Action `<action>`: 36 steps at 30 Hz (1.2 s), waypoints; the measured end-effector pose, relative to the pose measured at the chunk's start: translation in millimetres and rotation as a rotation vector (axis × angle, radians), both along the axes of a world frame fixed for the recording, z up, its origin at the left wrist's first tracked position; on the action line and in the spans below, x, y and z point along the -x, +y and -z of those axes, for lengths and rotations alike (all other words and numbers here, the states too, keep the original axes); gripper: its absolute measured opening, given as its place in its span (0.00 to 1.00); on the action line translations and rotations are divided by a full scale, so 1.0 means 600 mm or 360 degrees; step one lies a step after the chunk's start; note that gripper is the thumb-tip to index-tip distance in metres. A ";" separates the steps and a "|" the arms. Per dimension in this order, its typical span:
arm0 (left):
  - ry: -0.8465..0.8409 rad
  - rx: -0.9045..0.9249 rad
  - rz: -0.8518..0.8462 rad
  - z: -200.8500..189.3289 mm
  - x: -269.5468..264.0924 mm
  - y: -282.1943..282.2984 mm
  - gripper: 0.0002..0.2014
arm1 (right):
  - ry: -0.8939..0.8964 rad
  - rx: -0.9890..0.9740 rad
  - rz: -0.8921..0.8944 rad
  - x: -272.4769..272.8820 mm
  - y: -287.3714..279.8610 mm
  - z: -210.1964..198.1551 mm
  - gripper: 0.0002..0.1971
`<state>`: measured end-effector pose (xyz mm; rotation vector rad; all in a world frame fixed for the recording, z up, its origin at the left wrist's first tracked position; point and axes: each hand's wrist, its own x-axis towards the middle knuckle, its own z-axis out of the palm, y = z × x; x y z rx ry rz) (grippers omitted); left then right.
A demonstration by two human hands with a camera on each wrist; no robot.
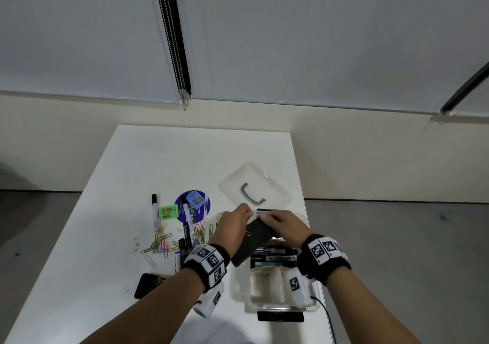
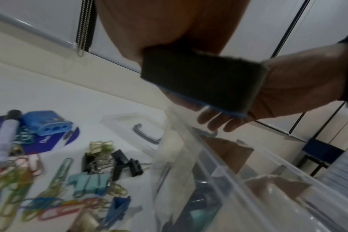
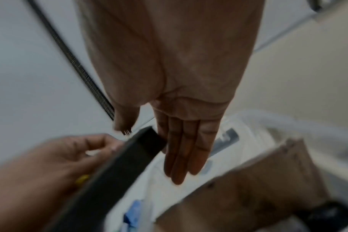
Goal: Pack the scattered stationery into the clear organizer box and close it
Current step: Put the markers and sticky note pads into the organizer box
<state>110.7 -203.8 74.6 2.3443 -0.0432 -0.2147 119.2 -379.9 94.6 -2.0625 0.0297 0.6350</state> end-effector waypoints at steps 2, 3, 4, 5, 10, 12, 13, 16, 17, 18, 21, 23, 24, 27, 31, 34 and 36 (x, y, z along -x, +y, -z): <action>-0.0074 -0.0094 -0.0009 -0.008 -0.002 -0.017 0.11 | 0.0106 -0.0273 0.0170 0.006 0.007 -0.003 0.09; -0.0110 -0.0180 0.0008 -0.012 -0.003 -0.021 0.11 | 0.0114 -0.0322 0.0262 0.006 0.010 -0.006 0.08; -0.0162 -0.0299 0.0037 -0.014 -0.007 -0.023 0.10 | 0.0099 -0.0349 0.0341 0.004 0.011 -0.009 0.09; -0.0213 -0.0419 0.0081 -0.019 -0.011 -0.021 0.08 | 0.0079 -0.0384 0.0398 0.003 0.013 -0.014 0.10; -0.0274 -0.0717 0.0069 -0.036 -0.033 0.014 0.04 | 0.0050 -0.0666 0.0483 0.009 0.025 -0.033 0.18; -0.0200 -0.0704 -0.0051 -0.024 -0.038 0.037 0.03 | -0.0085 -0.0561 0.0485 0.003 0.025 -0.034 0.15; -0.0134 -0.0700 -0.0064 -0.013 -0.038 0.047 0.04 | -0.0147 -0.0479 0.0429 0.000 0.027 -0.034 0.13; -0.0037 -0.0748 -0.0013 0.029 -0.031 0.060 0.12 | -0.0322 -0.0306 0.0316 -0.005 0.036 -0.044 0.13; -0.0027 -0.0719 -0.0068 0.038 -0.027 0.064 0.11 | -0.0435 -0.0250 0.0328 -0.009 0.034 -0.050 0.13; 0.0028 -0.0689 -0.0139 0.040 -0.020 0.074 0.11 | -0.0566 -0.0161 0.0332 -0.012 0.029 -0.059 0.15; 0.0266 -0.0837 -0.0202 0.057 0.004 0.122 0.13 | -0.0862 0.0244 0.0041 -0.019 -0.002 -0.072 0.19; 0.0337 -0.1056 -0.0146 0.068 0.013 0.143 0.14 | -0.0846 0.0546 -0.0243 -0.013 -0.014 -0.062 0.19; 0.0298 -0.1042 -0.0105 0.069 0.014 0.136 0.14 | -0.0809 0.0668 -0.0353 -0.009 -0.016 -0.049 0.20; 0.0231 -0.0524 0.0079 0.053 0.011 0.067 0.14 | -0.0711 0.0997 -0.0578 0.000 -0.013 -0.008 0.19; 0.0519 0.0071 0.0069 0.044 0.011 -0.004 0.14 | -0.0629 0.1135 -0.0710 -0.014 0.000 0.028 0.20; 0.0561 0.0189 0.0029 0.040 0.016 -0.011 0.14 | -0.0451 0.1188 -0.0827 -0.028 0.013 0.054 0.15; 0.0557 0.0256 -0.0005 0.039 0.019 -0.012 0.15 | -0.0275 0.1222 -0.0870 -0.032 0.021 0.069 0.12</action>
